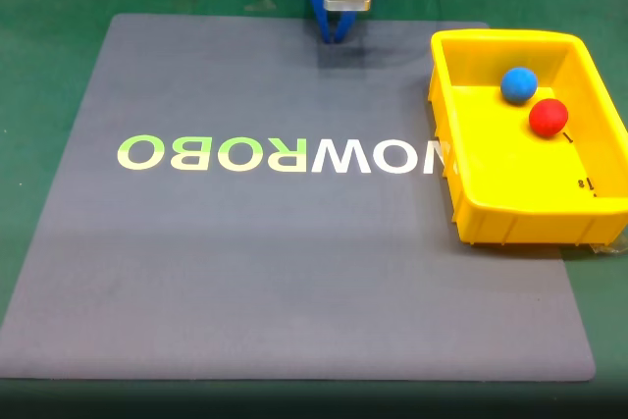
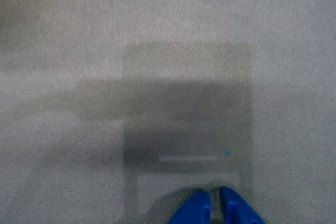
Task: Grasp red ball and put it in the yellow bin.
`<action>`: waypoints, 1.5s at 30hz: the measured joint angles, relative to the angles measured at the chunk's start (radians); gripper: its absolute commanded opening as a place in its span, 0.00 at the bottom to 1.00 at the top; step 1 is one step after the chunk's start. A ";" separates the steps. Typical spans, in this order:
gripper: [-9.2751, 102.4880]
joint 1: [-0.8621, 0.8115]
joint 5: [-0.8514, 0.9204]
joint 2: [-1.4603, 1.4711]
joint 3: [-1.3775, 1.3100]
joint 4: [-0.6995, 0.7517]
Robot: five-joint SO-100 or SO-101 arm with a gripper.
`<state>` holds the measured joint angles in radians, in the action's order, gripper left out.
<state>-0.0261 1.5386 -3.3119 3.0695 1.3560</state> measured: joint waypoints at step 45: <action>0.08 -0.014 0.034 0.000 0.000 0.008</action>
<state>-0.0399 1.5723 -3.3119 3.0695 1.3637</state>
